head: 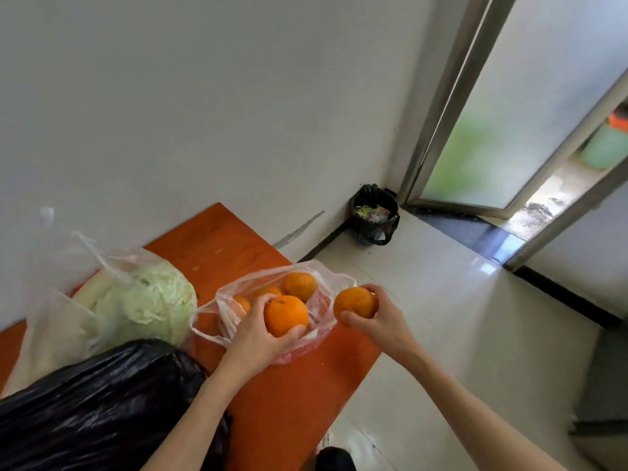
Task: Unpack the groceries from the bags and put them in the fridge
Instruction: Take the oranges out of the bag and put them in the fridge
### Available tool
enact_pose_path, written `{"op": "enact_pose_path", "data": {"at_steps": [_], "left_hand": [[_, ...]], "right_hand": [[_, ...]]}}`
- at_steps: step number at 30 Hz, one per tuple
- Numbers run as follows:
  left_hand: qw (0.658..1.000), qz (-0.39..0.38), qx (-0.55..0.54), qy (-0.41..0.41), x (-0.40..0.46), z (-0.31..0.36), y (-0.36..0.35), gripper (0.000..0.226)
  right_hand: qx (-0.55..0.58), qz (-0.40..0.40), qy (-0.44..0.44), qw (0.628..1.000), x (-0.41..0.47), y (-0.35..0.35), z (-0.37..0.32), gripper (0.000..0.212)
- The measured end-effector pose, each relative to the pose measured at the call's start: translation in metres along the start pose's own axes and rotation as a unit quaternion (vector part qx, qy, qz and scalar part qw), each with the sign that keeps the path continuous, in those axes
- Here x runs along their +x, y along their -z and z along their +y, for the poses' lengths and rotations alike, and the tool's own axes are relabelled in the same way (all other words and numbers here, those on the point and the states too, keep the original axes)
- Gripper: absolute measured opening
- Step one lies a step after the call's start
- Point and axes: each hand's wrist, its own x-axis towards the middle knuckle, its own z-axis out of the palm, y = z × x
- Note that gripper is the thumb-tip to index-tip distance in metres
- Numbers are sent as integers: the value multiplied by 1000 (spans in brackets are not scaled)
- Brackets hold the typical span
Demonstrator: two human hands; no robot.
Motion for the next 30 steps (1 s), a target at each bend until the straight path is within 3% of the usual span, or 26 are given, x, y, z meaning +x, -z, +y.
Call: {"op": "enact_pose_path", "data": {"at_steps": [5,9,15,20,22,25,30], "left_hand": [[998,-35,-4,-50,-41,24,-16,65],[993,-72,16,-90,-67,51,-40,72],[982,-121,25,-143,-107,108,-102,62],[963,-203,7,-176,-155,171,-193,66],[954,-222,1,-201,-181,202,-237,65],[942,-253,-12,-222,-224,248,-308,65],[917,-309,-19,-250,-288,316,-405,64]], "right_hand": [[84,87,-74,990,-70,24,24,55],[139,153,-101,973,-125,57,45,53],[346,235,-136,898,-207,126,87,43],[405,314,-119,850,-297,204,136,52],[433,344,-108,826,-337,240,156,46],[411,386,-97,820,-399,297,191,37],[338,447,-96,823,-486,385,234,44]]}}
